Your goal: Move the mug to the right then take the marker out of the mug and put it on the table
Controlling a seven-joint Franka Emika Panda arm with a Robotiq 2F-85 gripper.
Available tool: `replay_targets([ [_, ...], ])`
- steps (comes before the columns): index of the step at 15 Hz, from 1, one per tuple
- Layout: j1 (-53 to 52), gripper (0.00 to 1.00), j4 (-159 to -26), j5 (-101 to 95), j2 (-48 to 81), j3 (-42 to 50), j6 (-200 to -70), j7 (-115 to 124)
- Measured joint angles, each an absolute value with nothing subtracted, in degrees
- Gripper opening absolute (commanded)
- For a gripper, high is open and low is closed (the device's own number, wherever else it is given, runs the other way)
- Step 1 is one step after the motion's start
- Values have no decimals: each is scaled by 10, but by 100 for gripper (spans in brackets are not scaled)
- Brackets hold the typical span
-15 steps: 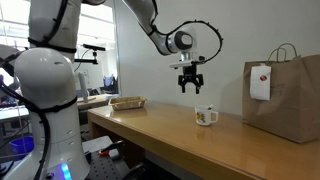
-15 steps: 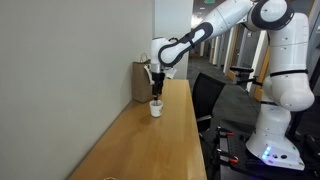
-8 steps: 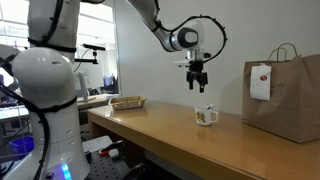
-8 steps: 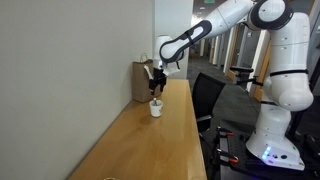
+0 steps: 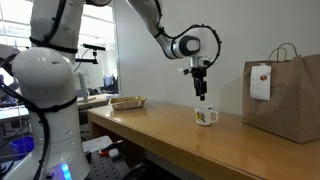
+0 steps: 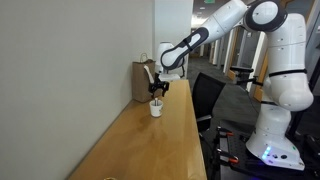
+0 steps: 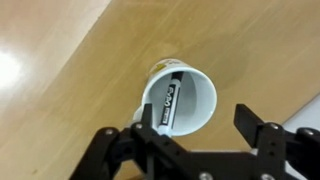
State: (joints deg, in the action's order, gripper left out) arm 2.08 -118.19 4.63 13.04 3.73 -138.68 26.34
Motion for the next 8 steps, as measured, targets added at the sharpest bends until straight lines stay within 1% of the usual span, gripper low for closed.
replay_targets([
  [1,20,75,-1184,46,133,38,-1389,273],
  [2,20,75,-1187,46,135,38,-1391,276],
  [3,19,71,-1189,46,137,38,-1392,277],
  [6,16,66,-1192,46,144,38,-1397,277],
  [8,16,64,-1192,46,151,40,-1405,278],
])
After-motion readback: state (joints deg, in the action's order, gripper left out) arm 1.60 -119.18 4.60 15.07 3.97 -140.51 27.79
